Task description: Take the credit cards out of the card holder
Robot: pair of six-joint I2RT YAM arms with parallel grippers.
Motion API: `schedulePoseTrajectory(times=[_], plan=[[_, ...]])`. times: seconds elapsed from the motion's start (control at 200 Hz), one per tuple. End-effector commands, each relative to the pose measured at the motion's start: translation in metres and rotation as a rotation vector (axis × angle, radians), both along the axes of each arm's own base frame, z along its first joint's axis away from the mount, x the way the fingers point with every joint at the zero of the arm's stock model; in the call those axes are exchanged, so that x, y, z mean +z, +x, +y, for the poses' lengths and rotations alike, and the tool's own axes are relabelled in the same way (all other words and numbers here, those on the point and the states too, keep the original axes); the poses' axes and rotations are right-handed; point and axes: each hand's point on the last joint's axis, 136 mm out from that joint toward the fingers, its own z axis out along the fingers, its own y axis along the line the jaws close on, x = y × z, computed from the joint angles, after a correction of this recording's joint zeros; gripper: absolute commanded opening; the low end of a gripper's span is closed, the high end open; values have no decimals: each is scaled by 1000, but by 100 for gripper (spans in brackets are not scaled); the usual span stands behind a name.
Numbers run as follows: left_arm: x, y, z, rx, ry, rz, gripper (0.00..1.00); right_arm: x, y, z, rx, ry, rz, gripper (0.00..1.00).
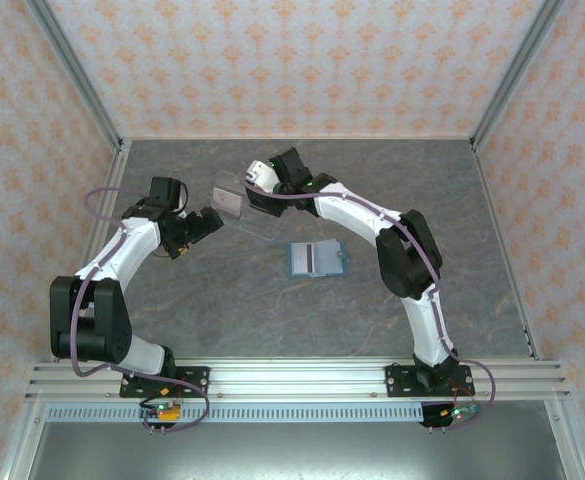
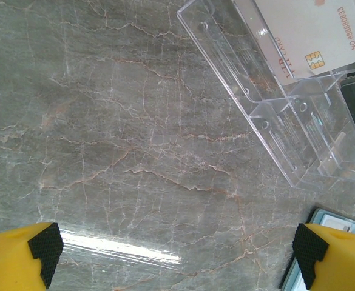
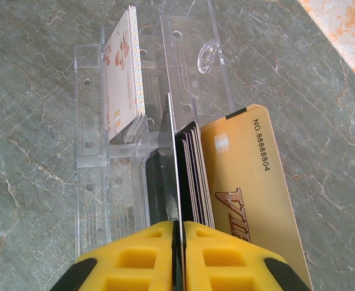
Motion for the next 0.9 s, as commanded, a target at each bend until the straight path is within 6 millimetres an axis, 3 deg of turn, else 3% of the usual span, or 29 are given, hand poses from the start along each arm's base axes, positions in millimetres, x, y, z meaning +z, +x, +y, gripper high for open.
schedulePoseTrajectory(times=[0.0, 0.405, 0.566, 0.701, 0.896], plan=[[1, 1, 0, -13, -8, -12, 100, -12, 2, -6, -11, -45, 0, 11], [0, 1, -1, -16, -14, -10, 100, -25, 4, -8, -19, -72, 13, 14], [-1, 1, -2, -17, -16, -9, 100, -24, 3, -8, -25, -69, 19, 20], [0, 1, -2, -18, -20, -11, 100, -5, 2, -6, -44, -19, 26, 29], [1, 2, -4, -23, -29, -15, 100, 40, -7, -6, -83, 90, 37, 38]])
